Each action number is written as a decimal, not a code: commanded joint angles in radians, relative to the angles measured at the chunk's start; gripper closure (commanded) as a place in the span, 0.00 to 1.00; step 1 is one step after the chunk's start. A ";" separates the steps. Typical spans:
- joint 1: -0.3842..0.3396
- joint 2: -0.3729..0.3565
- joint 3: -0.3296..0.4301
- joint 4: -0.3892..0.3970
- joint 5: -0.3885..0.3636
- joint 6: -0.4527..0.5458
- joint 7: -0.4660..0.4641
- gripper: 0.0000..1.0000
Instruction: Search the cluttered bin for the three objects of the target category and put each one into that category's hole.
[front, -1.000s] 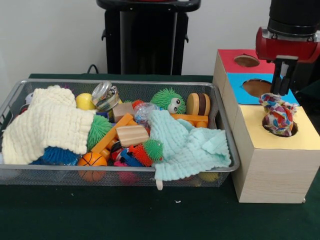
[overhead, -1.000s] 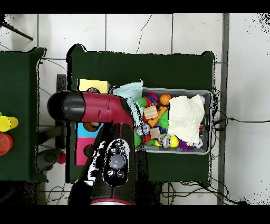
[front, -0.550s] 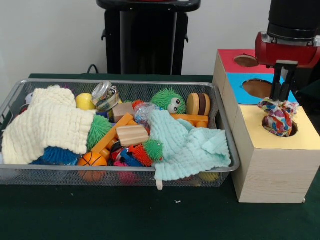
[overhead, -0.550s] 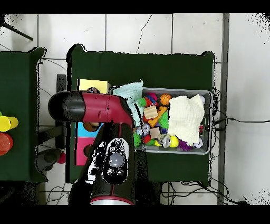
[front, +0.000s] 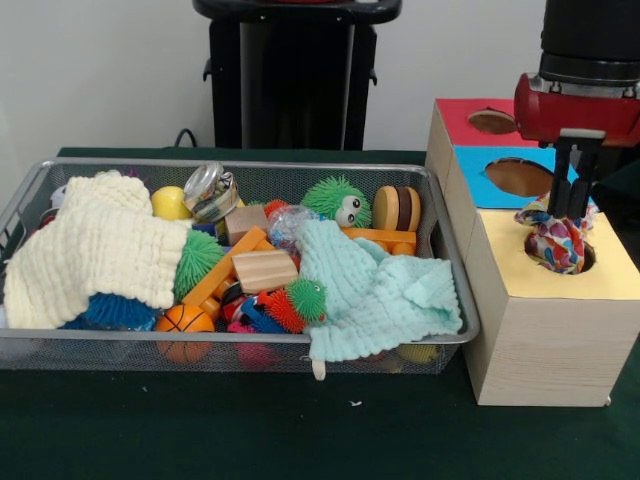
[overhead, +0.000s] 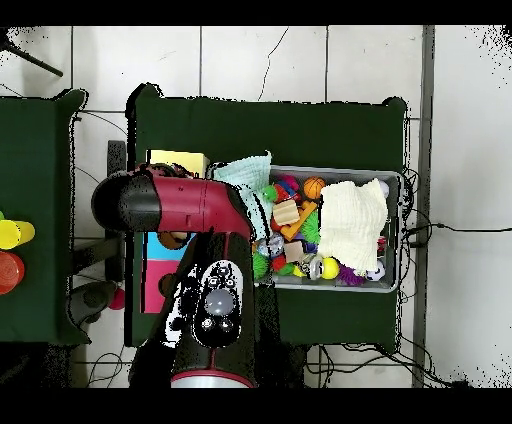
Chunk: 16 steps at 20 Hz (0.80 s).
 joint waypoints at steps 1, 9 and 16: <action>-0.012 0.046 0.048 0.033 -0.016 -0.005 0.138 1.00; -0.003 0.058 0.033 0.024 -0.032 0.091 0.118 1.00; -0.008 0.056 0.042 0.033 -0.019 0.111 0.128 1.00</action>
